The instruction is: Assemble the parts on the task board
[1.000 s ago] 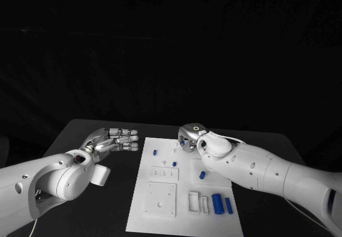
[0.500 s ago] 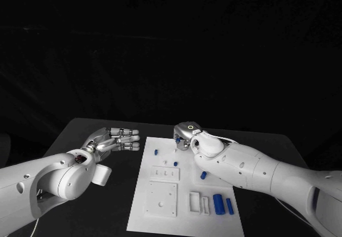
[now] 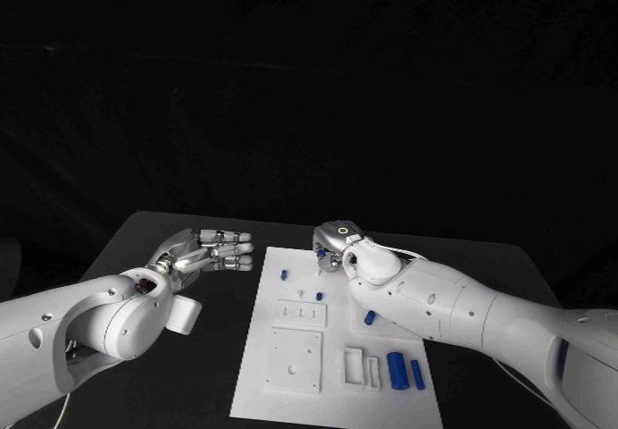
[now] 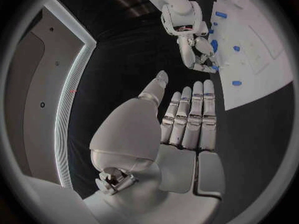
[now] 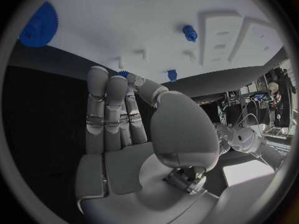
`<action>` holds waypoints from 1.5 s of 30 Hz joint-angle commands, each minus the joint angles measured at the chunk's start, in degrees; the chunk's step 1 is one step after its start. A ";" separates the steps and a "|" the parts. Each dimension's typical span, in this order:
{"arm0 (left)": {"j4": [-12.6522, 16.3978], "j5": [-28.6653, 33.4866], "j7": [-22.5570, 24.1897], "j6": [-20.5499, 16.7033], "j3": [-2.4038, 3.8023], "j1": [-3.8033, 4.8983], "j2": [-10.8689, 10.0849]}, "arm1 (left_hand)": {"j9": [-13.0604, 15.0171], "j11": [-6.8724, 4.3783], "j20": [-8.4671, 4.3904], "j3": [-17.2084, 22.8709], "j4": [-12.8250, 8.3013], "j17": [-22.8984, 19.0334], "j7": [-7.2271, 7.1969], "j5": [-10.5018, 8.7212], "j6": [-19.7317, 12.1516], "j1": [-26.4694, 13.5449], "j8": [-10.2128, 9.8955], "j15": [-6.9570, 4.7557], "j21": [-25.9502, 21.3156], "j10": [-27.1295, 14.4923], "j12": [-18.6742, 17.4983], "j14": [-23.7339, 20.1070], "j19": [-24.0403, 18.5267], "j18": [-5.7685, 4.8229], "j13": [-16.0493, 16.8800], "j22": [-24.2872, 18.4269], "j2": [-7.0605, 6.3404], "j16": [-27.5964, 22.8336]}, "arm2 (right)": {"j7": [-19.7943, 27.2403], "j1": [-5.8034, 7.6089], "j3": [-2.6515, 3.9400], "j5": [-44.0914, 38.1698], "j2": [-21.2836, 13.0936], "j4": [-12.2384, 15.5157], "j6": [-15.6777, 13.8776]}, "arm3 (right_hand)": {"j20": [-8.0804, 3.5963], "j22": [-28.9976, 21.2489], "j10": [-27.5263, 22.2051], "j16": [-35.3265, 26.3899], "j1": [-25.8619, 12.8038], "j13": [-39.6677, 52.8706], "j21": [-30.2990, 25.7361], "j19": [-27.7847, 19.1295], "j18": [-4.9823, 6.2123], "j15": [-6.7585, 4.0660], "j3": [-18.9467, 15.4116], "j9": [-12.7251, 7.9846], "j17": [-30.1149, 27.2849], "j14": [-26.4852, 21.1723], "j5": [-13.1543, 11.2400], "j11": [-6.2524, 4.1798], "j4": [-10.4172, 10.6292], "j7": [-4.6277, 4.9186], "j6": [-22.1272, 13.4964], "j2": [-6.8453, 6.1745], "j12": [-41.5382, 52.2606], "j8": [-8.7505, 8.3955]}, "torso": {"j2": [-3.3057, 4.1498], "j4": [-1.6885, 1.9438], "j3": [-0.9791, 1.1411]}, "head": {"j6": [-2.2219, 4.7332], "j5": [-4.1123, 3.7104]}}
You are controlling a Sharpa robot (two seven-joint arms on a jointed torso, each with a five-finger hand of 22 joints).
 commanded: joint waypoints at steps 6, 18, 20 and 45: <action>0.32 -0.27 0.24 0.96 0.06 0.34 0.12 | 0.06 0.00 0.00 -0.24 0.03 0.07 0.08 -0.22 -0.23 -0.15 0.13 -0.04 0.36 -0.58 0.19 -0.24 -0.33 0.09 0.08 -0.06 0.40 -0.22 | -0.01 -0.06 0.00 -0.94 0.26 -0.77 1.25 | -0.28 0.39 0.54 0.08 -0.05 0.07 -0.56 0.22 0.87 -0.57 0.28 -0.03 0.12 0.03 0.21 -0.29 -0.05 -0.04 0.43 -0.52 0.21 -0.02 | 0.11 -0.02 -0.09 | -0.30 0.18; 0.35 -0.43 0.20 1.03 0.06 0.53 0.03 | 0.05 0.02 0.06 -0.35 0.01 0.07 0.10 -0.24 -0.31 -0.09 0.13 0.01 0.54 -0.60 0.20 -0.39 -0.41 0.17 0.08 -0.15 0.35 -0.21 | -0.15 -0.20 -0.02 -0.92 0.06 -1.36 2.72 | -0.28 0.88 0.49 -0.04 -0.15 0.06 -1.09 0.32 0.87 -0.57 0.02 -0.03 0.14 0.01 0.38 -0.28 -0.11 -0.03 0.43 -0.49 0.20 -0.01 | 0.13 -0.16 -0.14 | -0.51 0.33; 0.30 -0.48 0.20 1.05 0.06 0.54 0.08 | 0.05 0.02 0.06 -0.35 0.01 0.07 0.10 -0.24 -0.31 -0.09 0.13 0.01 0.54 -0.60 0.20 -0.39 -0.41 0.17 0.08 -0.15 0.35 -0.21 | -0.09 -0.24 -0.02 -0.91 0.06 -1.39 2.86 | -0.28 0.88 0.49 -0.04 -0.15 0.06 -1.09 0.32 0.87 -0.57 0.02 -0.03 0.14 0.01 0.38 -0.28 -0.11 -0.03 0.43 -0.49 0.20 -0.01 | 0.17 -0.14 -0.15 | -0.49 0.34; 0.08 -0.55 0.14 1.13 0.06 0.56 0.32 | 0.05 0.02 0.06 -0.35 0.01 0.07 0.10 -0.24 -0.31 -0.09 0.13 0.01 0.54 -0.60 0.20 -0.39 -0.41 0.17 0.08 -0.15 0.35 -0.21 | 0.65 -0.70 -0.06 -0.15 0.79 -1.84 1.98 | -0.24 1.61 0.24 -0.45 -0.33 0.06 -2.42 0.68 0.80 -0.54 -0.59 -0.04 0.13 0.06 -0.02 -0.25 0.13 0.01 0.25 -0.51 0.21 0.00 | 0.18 -0.11 -0.35 | -0.79 0.46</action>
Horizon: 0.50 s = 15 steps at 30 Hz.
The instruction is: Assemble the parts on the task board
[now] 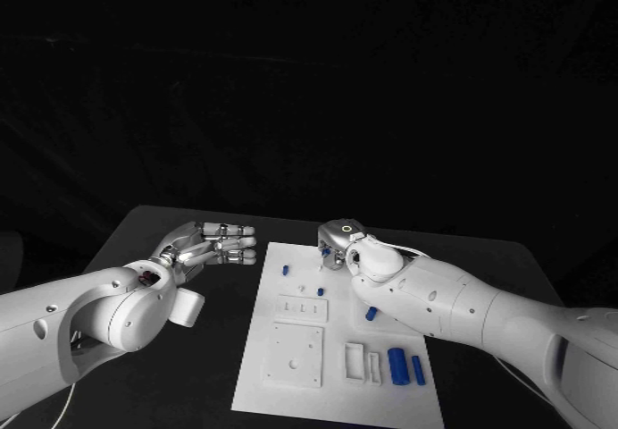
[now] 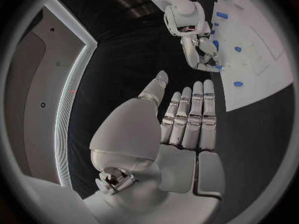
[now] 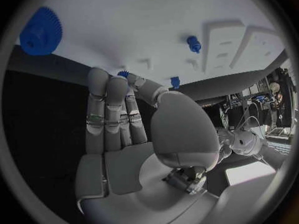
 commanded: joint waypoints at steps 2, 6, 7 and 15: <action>0.05 -0.24 0.24 0.92 0.06 0.09 0.14 | 0.06 -0.19 0.06 -0.35 0.01 0.07 0.09 -0.24 -0.32 -0.09 0.13 0.01 0.10 -0.40 0.20 -0.39 -0.41 0.16 0.09 -0.06 0.35 -0.21 | 0.55 -0.30 -0.15 -0.06 0.04 0.12 0.90 | -0.13 0.10 0.22 -0.34 0.06 0.04 -0.29 0.43 0.66 -0.36 -0.49 -0.02 0.05 -0.12 0.00 -0.01 0.01 -0.05 0.34 0.01 0.34 0.00 | -0.01 -0.04 -0.04 | -0.07 0.04; -0.01 -0.24 0.21 0.95 0.06 0.09 0.12 | 0.06 -0.19 0.06 -0.35 0.01 0.07 0.09 -0.24 -0.32 -0.09 0.13 0.01 0.10 -0.40 0.20 -0.39 -0.41 0.16 0.09 -0.06 0.35 -0.21 | 0.55 -0.37 -0.15 0.02 -0.05 0.37 0.61 | -0.17 0.22 0.29 -0.35 0.11 0.04 -0.43 0.50 0.67 -0.40 -0.57 -0.02 0.09 -0.11 0.06 -0.04 0.03 -0.07 0.41 0.07 0.35 0.00 | 0.07 -0.14 0.02 | -0.04 0.09; -0.02 -0.24 0.20 0.95 0.06 0.09 0.12 | 0.06 -0.19 0.06 -0.35 0.01 0.07 0.09 -0.24 -0.32 -0.09 0.13 0.01 0.10 -0.40 0.20 -0.39 -0.41 0.16 0.09 -0.06 0.35 -0.21 | 0.55 -0.38 -0.15 0.02 -0.07 0.40 0.54 | -0.20 0.29 0.37 -0.35 0.12 0.04 -0.49 0.54 0.67 -0.43 -0.61 0.00 0.11 -0.12 0.08 -0.07 0.03 -0.09 0.49 0.08 0.34 0.01 | 0.08 -0.15 0.01 | -0.02 0.10; -0.08 -0.24 0.15 0.97 0.06 0.10 0.12 | 0.06 -0.19 0.06 -0.35 0.01 0.07 0.09 -0.24 -0.32 -0.09 0.13 0.01 0.10 -0.40 0.20 -0.39 -0.41 0.16 0.09 -0.06 0.35 -0.21 | 0.43 -0.43 -0.15 0.10 -0.18 0.47 0.66 | -0.25 0.49 0.47 -0.38 0.10 0.04 -0.71 0.59 0.66 -0.48 -0.71 0.00 0.17 -0.15 0.02 -0.10 0.03 -0.12 0.56 0.05 0.33 -0.01 | 0.07 -0.07 -0.04 | 0.06 0.15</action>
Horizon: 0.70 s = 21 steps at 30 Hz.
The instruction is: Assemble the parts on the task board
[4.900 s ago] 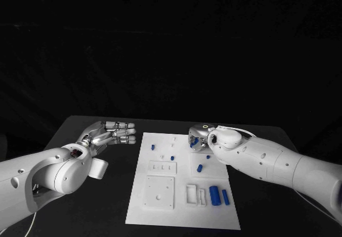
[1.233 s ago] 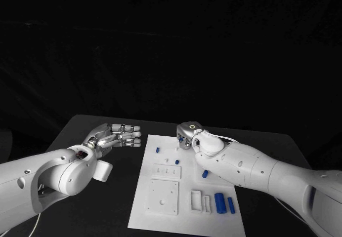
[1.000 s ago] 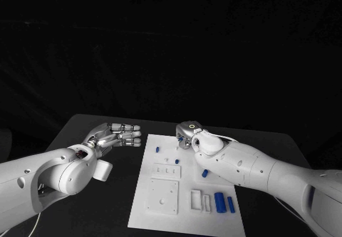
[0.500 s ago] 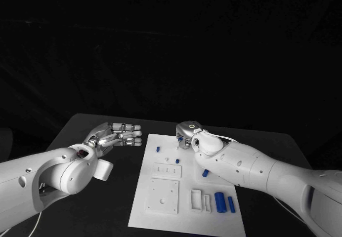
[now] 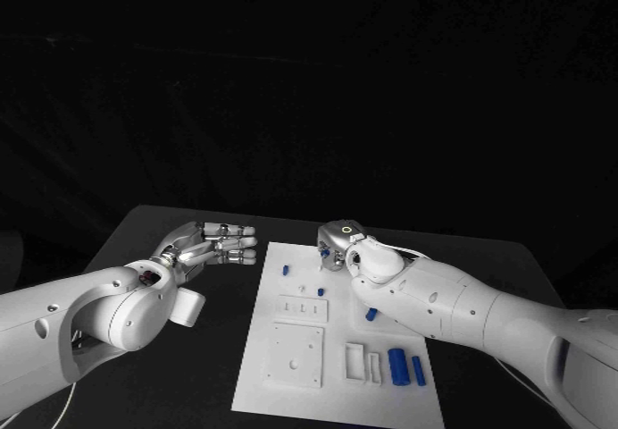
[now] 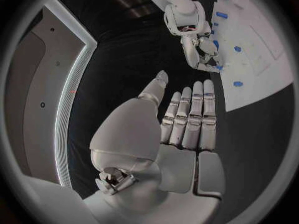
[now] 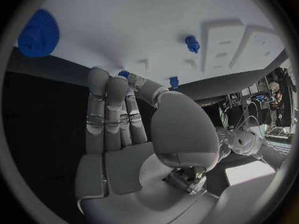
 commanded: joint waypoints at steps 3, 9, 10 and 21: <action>0.07 -0.20 0.19 0.89 0.06 0.10 0.11 | 0.05 -0.19 0.06 -0.35 0.01 0.07 0.09 -0.24 -0.32 -0.09 0.13 0.01 0.10 -0.40 0.20 -0.39 -0.41 0.16 0.09 -0.06 0.35 -0.21 | 0.40 -0.28 -0.13 0.24 0.01 -0.17 1.88 | -0.14 0.28 -0.25 -0.55 -0.03 0.09 -0.79 0.53 0.45 -0.30 -0.46 -0.04 0.09 -0.18 -0.26 0.13 0.09 0.19 -0.17 -0.06 0.19 -0.05 | 0.03 0.00 -0.04 | 0.01 -0.04; 0.07 -0.20 0.12 0.90 0.06 0.15 0.13 | 0.05 -0.18 0.10 -0.39 0.08 0.07 0.10 -0.26 -0.33 -0.08 0.12 0.05 0.25 -0.44 0.19 -0.49 -0.49 0.19 0.09 -0.12 0.34 -0.21 | 0.91 -0.28 -0.13 1.16 0.19 -0.88 2.46 | 0.70 0.08 -5.20 -1.08 -0.73 0.04 -1.64 0.53 0.74 0.69 0.02 -0.38 -0.18 -0.17 -0.25 1.61 0.43 1.35 -4.95 -1.93 0.18 -0.10 | 0.06 -0.10 -0.03 | 0.01 0.03; 0.07 -0.20 0.10 0.90 0.06 0.16 0.14 | 0.05 -0.18 0.10 -0.39 0.08 0.07 0.10 -0.26 -0.33 -0.08 0.12 0.05 0.25 -0.44 0.19 -0.49 -0.49 0.19 0.09 -0.12 0.34 -0.21 | 1.03 -0.28 -0.13 1.32 0.23 -0.99 2.48 | 0.80 0.02 -5.55 -1.16 -0.72 0.03 -1.79 0.61 0.85 0.76 0.10 -0.37 -0.25 -0.13 -0.27 1.69 0.52 1.37 -5.40 -2.16 0.17 -0.10 | 0.07 -0.07 -0.05 | -0.02 0.04; 0.04 -0.21 0.01 0.91 0.06 0.25 0.15 | 0.05 -0.18 0.10 -0.39 0.08 0.07 0.10 -0.26 -0.33 -0.08 0.12 0.05 0.25 -0.44 0.19 -0.49 -0.49 0.19 0.09 -0.12 0.34 -0.21 | 1.77 -0.28 -0.14 2.28 0.26 -1.21 1.89 | 1.50 -0.58 -9.64 -1.64 0.51 -0.02 -3.45 1.43 1.53 1.30 -1.48 -0.43 -0.86 0.02 -0.38 2.57 1.23 0.85 -8.19 -3.16 0.16 -0.09 | 0.07 -0.01 -0.09 | -0.09 0.03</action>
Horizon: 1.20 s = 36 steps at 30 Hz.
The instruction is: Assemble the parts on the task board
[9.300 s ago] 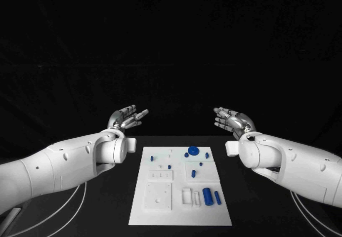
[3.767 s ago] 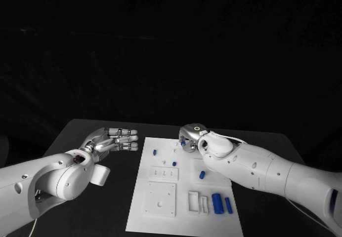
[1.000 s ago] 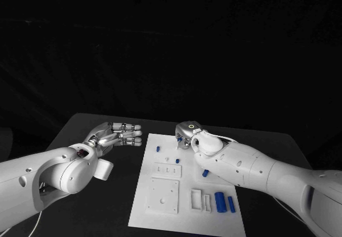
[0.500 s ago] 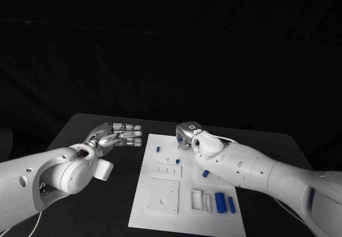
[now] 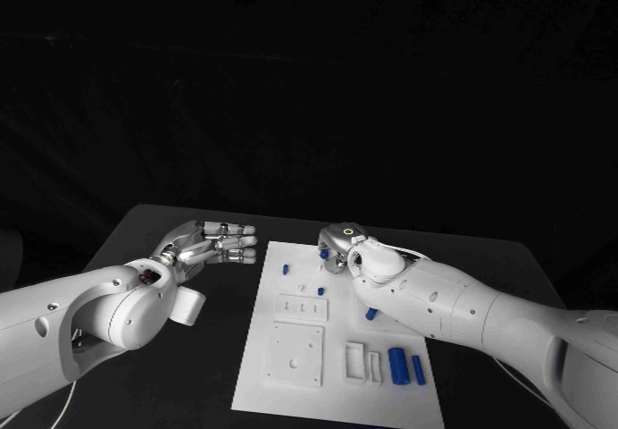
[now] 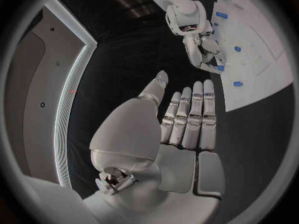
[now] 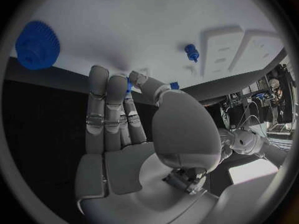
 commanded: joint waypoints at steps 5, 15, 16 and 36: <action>0.06 -0.18 0.17 0.82 0.06 0.15 0.12 | 0.05 0.03 0.10 -0.39 0.08 0.07 0.10 -0.26 -0.33 -0.08 0.12 0.05 0.25 -0.23 0.19 -0.49 -0.48 0.19 0.09 -0.05 0.34 -0.22 | 0.97 -0.03 -0.03 0.74 -0.12 0.18 -0.28 | 0.53 0.00 0.01 -0.24 0.42 -0.06 -0.46 1.27 0.91 0.25 -0.04 0.00 -0.11 0.03 -0.12 -0.07 0.19 0.12 -0.12 0.06 -0.21 -0.09 | 0.00 -0.04 -0.04 | 0.09 0.11; -0.18 -0.19 0.21 0.73 0.06 0.24 -0.14 | 0.05 0.03 0.10 -0.39 0.08 0.07 0.10 -0.26 -0.33 -0.08 0.12 0.05 0.25 -0.23 0.19 -0.49 -0.48 0.19 0.09 -0.05 0.34 -0.22 | 0.67 0.04 0.11 2.60 -3.55 4.16 -3.42 | 0.60 -1.10 -3.85 -0.62 1.08 0.00 -2.34 1.94 1.39 0.31 -7.96 -0.02 -0.43 -0.11 -1.62 0.67 3.07 -0.73 -2.15 -1.11 -0.12 -0.11 | 0.06 -0.43 0.13 | 0.60 0.28; -0.23 -0.19 0.22 0.69 0.06 0.29 -0.21 | 0.05 0.05 0.11 -0.38 0.07 0.06 0.10 -0.26 -0.35 0.03 0.12 0.07 0.28 -0.28 0.19 -0.56 -0.49 0.21 0.09 -0.06 0.26 -0.23 | 0.77 0.07 0.27 3.06 -4.18 4.98 -3.89 | 0.55 -1.34 -4.87 -0.66 1.13 0.06 -2.57 2.01 1.46 0.27 -10.43 0.00 -0.45 -0.14 -1.34 0.85 4.00 -1.10 -2.74 -1.35 0.03 -0.07 | 0.09 -0.47 0.15 | 0.68 0.27; -1.08 -0.18 0.38 0.93 0.05 0.64 -0.75 | 0.06 0.04 0.17 -0.32 0.02 0.06 0.08 -0.23 -0.12 0.18 0.14 0.11 0.34 -0.26 0.20 -0.71 -0.49 0.33 0.09 -0.04 0.23 -0.20 | 3.61 0.37 7.74 12.65 -16.85 14.59 -0.67 | -2.97 -0.57 18.35 -0.51 0.15 1.61 -1.34 1.82 -2.17 -3.58 -9.25 0.09 0.55 0.15 1.60 -5.44 5.40 -0.05 -0.07 -1.88 1.72 -0.06 | 0.30 -2.34 1.06 | 2.04 0.54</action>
